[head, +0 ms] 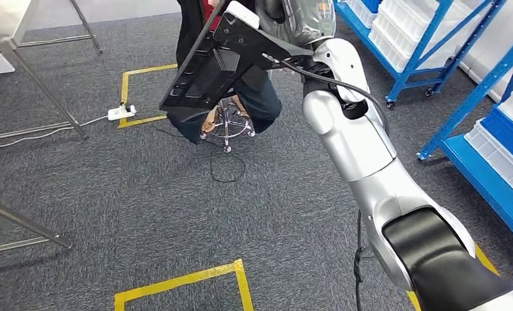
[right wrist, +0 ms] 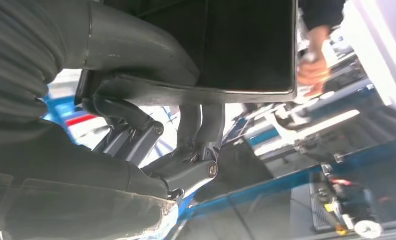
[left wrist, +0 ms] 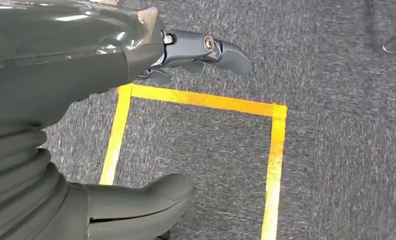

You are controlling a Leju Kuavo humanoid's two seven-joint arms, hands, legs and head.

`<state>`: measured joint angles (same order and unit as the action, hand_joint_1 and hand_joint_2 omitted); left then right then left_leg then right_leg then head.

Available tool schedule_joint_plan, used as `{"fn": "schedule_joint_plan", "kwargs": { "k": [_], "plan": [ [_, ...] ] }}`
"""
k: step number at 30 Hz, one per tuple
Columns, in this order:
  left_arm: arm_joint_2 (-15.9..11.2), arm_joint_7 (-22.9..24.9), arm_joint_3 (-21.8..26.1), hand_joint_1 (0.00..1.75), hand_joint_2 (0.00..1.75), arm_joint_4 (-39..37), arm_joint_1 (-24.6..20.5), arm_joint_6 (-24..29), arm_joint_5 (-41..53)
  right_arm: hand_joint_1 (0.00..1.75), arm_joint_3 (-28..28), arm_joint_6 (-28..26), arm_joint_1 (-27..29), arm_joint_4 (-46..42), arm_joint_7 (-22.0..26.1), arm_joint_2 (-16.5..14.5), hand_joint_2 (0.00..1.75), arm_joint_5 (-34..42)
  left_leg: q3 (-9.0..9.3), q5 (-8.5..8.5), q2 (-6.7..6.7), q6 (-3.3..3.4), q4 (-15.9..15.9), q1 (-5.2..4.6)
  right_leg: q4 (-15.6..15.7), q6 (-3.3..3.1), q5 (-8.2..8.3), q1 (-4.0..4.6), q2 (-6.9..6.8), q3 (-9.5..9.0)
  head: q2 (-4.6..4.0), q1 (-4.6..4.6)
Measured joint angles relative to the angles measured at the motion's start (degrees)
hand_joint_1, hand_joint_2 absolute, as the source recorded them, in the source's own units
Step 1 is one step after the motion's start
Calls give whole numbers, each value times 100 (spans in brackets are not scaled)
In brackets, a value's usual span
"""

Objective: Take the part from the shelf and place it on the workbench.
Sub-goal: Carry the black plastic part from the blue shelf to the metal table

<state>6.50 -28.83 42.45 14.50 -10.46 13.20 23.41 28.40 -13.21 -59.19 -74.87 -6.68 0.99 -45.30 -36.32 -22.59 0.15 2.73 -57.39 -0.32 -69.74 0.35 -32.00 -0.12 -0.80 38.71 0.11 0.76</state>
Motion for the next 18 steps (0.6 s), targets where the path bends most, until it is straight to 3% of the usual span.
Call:
{"fn": "schedule_joint_plan", "kwargs": {
  "k": [2, 3, 4, 6, 7, 10, 12, 14, 16, 17, 18],
  "plan": [
    [20, 7, -4, 0, 175, -1, 1, 0, 4, 175, -49, 2, 48, -2, -11, 5, 175, -22, -1, 1, -136, -2, -4, 14, -573, 39, -153, -21, 46, 304, 0, 1],
    [30, 9, -5, 0, 175, -1, 5, 0, 4, 175, -67, 2, 67, -3, -15, 6, 175, -31, 0, 1, -202, -5, -9, 24, -560, 92, -103, -35, 52, 320, 0, 1],
    [38, 13, -5, 0, 175, -1, 8, 0, 4, 175, -82, 3, 77, -7, -18, 7, 175, -38, 0, -1, -268, -15, -21, 39, -305, 161, 36, -56, 64, 219, 0, 0],
    [40, 16, -5, 0, 175, -1, 8, 0, 4, 175, -105, 3, 77, -22, -19, 10, 175, -48, -22, -22, -384, -66, -75, 54, 504, 289, 379, -113, 178, -156, 0, 9],
    [38, 17, -5, 0, 175, -1, 9, 1, 4, 175, -113, 4, 77, -31, -19, 8, 175, -48, -45, -33, -430, -101, -106, 56, 804, 307, 500, -133, 230, -296, 0, 13],
    [31, 20, -5, 0, 175, -1, 30, 3, 4, 175, -118, 10, 89, -47, -25, -10, 175, -46, -101, -18, -526, -199, -123, 67, 1005, 230, 593, -118, 228, -379, 0, 15],
    [29, 20, -5, 0, 175, -1, 50, 5, 4, 175, -121, 10, 79, -54, -31, -32, 175, -49, -162, -83, -433, -251, -199, 75, 1029, 154, 618, -128, 165, -392, 0, 8],
    [32, 20, -5, 0, 175, -1, 49, 5, 4, 175, -119, 11, 65, -63, -32, -58, 175, -55, -396, -361, -200, -296, -683, 81, 1049, 69, 625, -128, 96, -404, 0, -9],
    [39, 21, -5, 0, 175, -1, 45, 4, 4, 175, -117, 14, 69, -69, -32, -69, 175, -56, -766, -692, -68, -327, -1464, 96, 1049, 25, 615, -96, 15, -405, 0, -16],
    [42, 21, -5, 0, 175, -1, 49, 4, 4, 175, -116, 15, 74, -69, -32, -72, 175, -56, -896, -765, -51, -331, -1727, 100, 1049, 19, 611, -83, -29, -405, 0, -16],
    [45, 21, -5, 0, 175, -1, 53, 4, 4, 175, -115, 16, 78, -69, -32, -74, 175, -55, -931, -738, -42, -326, -1786, 101, 1048, 13, 606, -71, -72, -406, 0, -16]
  ]
}}
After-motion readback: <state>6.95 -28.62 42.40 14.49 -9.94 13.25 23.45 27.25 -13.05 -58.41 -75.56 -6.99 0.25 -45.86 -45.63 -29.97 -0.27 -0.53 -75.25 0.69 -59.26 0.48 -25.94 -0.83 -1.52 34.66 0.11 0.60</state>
